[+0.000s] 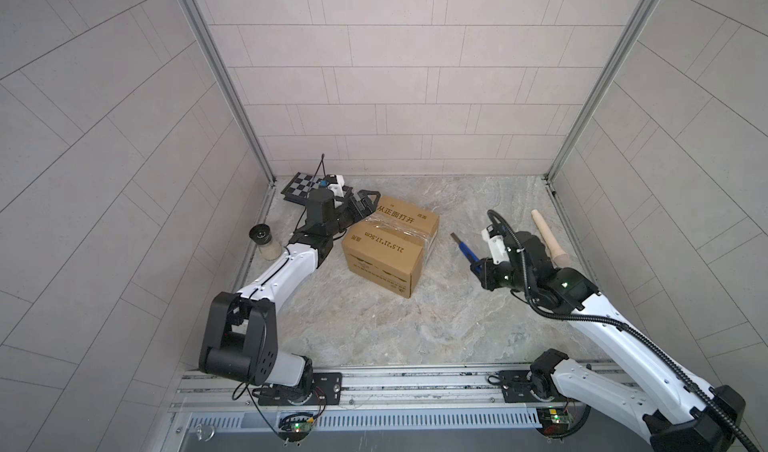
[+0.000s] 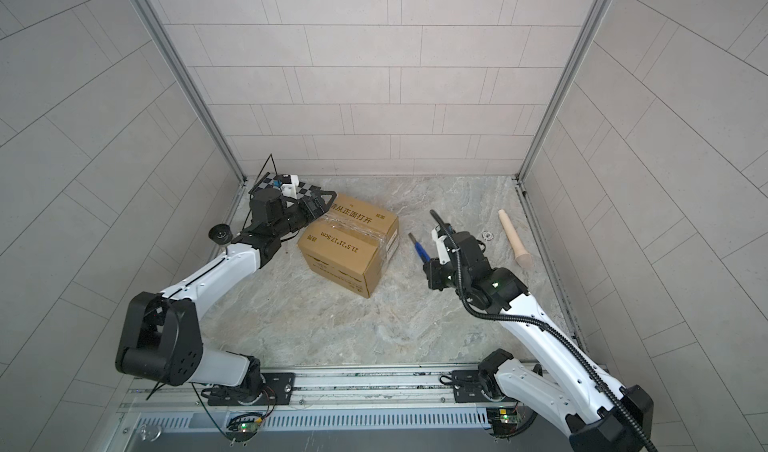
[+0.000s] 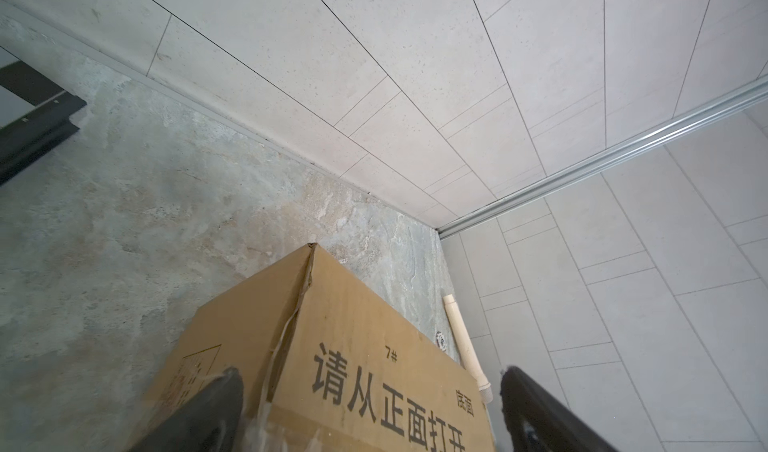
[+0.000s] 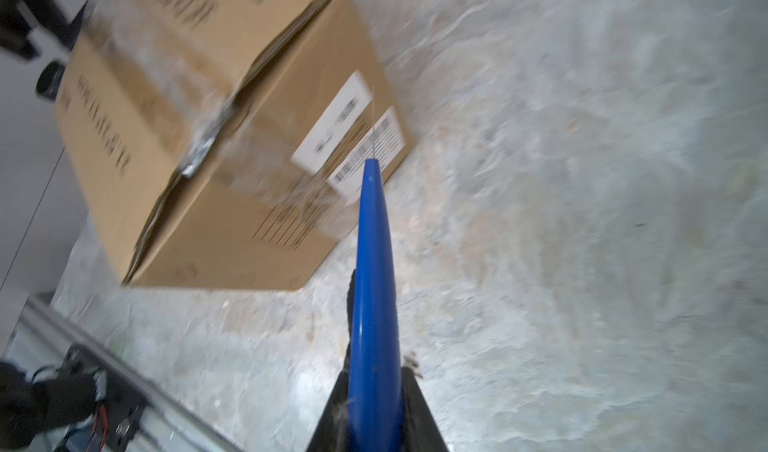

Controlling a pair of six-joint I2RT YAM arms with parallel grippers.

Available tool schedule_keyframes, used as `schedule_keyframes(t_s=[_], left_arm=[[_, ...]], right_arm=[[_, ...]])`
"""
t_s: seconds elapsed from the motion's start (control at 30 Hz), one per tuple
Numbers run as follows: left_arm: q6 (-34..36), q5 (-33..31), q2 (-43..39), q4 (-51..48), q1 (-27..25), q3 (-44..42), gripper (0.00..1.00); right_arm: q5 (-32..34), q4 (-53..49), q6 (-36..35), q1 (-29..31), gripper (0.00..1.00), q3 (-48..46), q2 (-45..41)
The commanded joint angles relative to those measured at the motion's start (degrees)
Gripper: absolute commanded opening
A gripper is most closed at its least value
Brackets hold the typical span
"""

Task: Unpack the express box
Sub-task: 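Lower the cutter to the box's side seam while the left holds the box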

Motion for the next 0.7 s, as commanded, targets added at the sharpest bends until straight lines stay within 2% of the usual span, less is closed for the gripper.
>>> schedule_keyframes(t_s=[0.0,0.07,0.13,0.3,0.4,0.47,0.53,0.67], left_arm=[[7.9,-6.02,-8.91,-11.41,0.3,1.67,1.0],[9.93,-10.64,-14.51,-16.87,0.39,-0.06,1.0],[10.49,-11.46,-19.99,-19.39,0.36,-2.95,1.0],[5.06,-7.33,-30.11,-19.68,0.3,-12.75,1.0],[-0.14,-5.22,-32.84,-14.9,-0.12,-18.5,1.0],[-1.54,-4.93,-32.21,-13.27,-0.27,-19.78,1.0],[-2.42,-4.65,-30.64,-11.14,-0.23,-19.69,1.0],[-3.18,-3.02,-24.12,-6.67,-0.22,-16.68,1.0]], right_arm=[[1.55,2.06,-6.97,-3.54,0.0,7.12,8.18],[0.03,3.38,-10.31,-5.41,0.0,12.61,16.55],[-1.69,4.09,-13.69,-6.03,0.0,18.61,23.74],[-7.75,1.31,-22.35,-6.88,0.0,33.56,39.76],[-13.29,-6.74,-25.78,-6.76,0.0,42.29,46.6],[-14.87,-12.55,-29.11,-5.86,0.0,44.98,47.75],[-13.05,-13.88,-30.32,-4.2,0.0,42.76,45.62],[-14.27,-11.98,-25.85,-3.04,0.0,35.25,38.38]])
